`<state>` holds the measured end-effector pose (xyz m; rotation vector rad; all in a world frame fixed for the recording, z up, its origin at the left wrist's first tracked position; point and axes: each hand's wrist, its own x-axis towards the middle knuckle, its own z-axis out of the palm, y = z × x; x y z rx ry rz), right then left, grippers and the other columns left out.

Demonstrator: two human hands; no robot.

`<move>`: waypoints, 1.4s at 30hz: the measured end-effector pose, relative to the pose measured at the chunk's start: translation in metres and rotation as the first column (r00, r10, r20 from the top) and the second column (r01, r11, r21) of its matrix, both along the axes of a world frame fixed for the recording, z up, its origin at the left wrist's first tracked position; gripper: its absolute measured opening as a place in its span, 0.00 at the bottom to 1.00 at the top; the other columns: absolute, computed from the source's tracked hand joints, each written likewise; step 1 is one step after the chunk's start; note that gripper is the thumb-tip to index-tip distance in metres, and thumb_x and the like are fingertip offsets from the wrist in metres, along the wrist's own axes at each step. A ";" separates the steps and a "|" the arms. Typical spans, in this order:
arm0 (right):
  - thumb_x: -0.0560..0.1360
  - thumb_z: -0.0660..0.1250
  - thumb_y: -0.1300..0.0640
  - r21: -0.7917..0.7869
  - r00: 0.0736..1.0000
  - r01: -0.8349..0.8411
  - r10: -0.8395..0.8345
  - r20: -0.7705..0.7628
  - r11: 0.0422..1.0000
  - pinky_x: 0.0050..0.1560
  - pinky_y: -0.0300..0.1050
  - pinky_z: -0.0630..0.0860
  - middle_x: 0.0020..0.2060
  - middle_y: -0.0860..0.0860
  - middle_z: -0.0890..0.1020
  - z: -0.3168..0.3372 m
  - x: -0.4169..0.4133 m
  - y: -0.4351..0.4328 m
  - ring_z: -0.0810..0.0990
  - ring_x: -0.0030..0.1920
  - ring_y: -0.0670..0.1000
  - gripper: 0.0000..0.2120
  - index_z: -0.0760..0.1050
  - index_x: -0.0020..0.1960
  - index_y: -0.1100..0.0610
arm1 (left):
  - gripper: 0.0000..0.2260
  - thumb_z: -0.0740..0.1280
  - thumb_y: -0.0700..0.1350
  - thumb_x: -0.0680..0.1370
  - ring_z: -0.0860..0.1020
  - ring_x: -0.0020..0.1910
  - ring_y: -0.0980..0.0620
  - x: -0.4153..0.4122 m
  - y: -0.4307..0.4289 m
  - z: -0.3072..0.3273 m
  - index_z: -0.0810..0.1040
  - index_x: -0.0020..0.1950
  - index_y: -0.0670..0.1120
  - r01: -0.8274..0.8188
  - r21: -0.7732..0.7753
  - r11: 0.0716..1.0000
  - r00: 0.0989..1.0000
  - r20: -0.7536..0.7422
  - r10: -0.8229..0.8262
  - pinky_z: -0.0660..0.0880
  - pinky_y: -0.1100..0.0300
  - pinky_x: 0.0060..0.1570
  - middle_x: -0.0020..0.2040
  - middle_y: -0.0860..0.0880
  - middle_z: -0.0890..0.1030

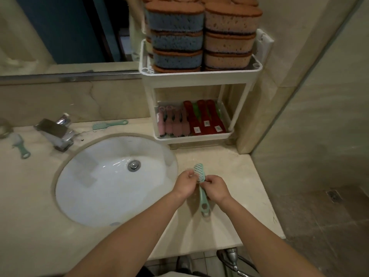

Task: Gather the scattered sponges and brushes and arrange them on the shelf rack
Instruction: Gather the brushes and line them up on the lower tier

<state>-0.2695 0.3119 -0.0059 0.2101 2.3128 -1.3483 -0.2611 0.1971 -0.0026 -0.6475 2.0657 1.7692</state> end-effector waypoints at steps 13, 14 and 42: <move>0.76 0.64 0.58 -0.117 0.971 -0.236 0.238 0.006 0.965 0.36 0.46 0.79 0.38 0.58 0.83 0.023 -0.015 -0.174 0.80 0.35 0.52 0.10 0.77 0.39 0.61 | 0.16 0.58 0.48 0.82 0.81 0.48 0.39 0.013 -0.164 0.024 0.75 0.52 0.35 -0.405 0.065 0.912 0.912 -0.041 0.408 0.78 0.43 0.55 0.48 0.35 0.80; 0.76 0.64 0.57 -0.113 0.967 -0.254 0.256 -0.003 0.961 0.35 0.44 0.78 0.37 0.57 0.83 0.024 -0.016 -0.187 0.80 0.34 0.52 0.10 0.77 0.39 0.60 | 0.16 0.57 0.48 0.83 0.81 0.49 0.38 0.014 -0.176 0.025 0.75 0.53 0.35 -0.420 0.054 0.906 0.905 -0.045 0.423 0.78 0.43 0.55 0.49 0.34 0.81; 0.75 0.63 0.56 0.412 0.811 -0.405 0.529 -0.252 0.816 0.57 0.45 0.75 0.60 0.46 0.81 0.010 -0.192 -0.378 0.78 0.61 0.51 0.18 0.77 0.64 0.47 | 0.10 0.56 0.46 0.83 0.70 0.26 0.53 -0.098 -0.340 -0.017 0.70 0.57 0.41 -0.703 0.200 0.683 0.702 0.042 0.711 0.70 0.66 0.23 0.39 0.46 0.77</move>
